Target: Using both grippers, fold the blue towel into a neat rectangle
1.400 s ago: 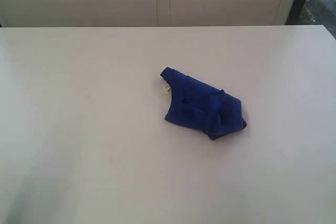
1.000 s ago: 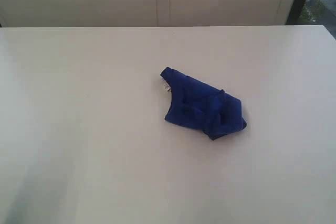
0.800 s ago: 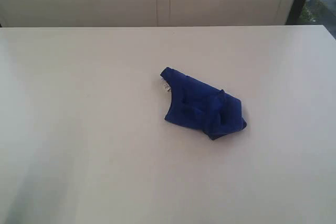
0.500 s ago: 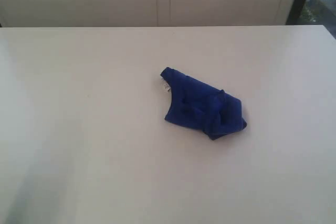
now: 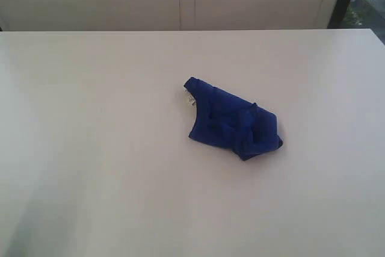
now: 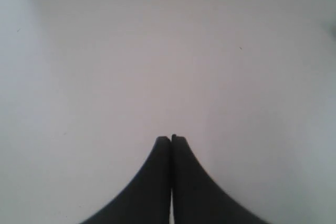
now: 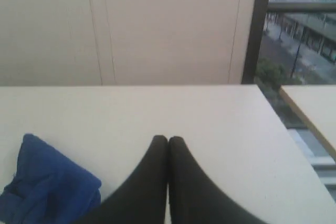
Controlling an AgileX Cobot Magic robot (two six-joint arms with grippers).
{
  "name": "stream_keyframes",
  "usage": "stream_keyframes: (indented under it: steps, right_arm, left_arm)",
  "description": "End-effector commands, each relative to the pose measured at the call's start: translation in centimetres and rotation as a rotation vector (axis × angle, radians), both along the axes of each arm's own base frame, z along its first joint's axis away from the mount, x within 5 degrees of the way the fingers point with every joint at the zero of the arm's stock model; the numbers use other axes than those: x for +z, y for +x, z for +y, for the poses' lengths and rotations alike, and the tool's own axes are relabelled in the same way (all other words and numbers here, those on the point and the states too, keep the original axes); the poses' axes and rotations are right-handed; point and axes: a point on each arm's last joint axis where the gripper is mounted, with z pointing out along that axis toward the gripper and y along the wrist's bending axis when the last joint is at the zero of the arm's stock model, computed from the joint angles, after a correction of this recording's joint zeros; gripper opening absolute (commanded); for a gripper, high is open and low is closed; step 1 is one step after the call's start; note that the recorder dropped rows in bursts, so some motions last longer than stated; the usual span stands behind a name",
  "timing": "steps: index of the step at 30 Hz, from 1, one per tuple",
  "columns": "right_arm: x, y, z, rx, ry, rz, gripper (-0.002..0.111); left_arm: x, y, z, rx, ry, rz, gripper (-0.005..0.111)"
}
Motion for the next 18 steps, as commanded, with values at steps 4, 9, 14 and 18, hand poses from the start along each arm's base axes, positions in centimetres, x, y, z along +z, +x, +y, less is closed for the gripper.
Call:
stream_keyframes:
  steps: [4, 9, 14, 18]
  right_arm:
    - [2.4, 5.8, -0.6, -0.002, 0.087, 0.274, 0.0]
    - [1.9, 10.1, -0.5, 0.038, 0.162, 0.457, 0.0]
    - [-0.6, 14.3, 0.3, 0.127, 0.213, 0.625, 0.0]
    - [-2.6, 16.7, 1.6, 0.205, 0.219, 0.714, 0.0]
  left_arm:
    - [0.0, 0.0, 0.0, 0.002, -0.004, 0.0, 0.0]
    - [0.0, 0.0, 0.0, 0.002, -0.004, 0.0, 0.0]
    - [0.0, 0.0, 0.0, 0.002, -0.004, 0.0, 0.0]
    - [0.0, 0.0, 0.0, 0.002, -0.004, 0.0, 0.0]
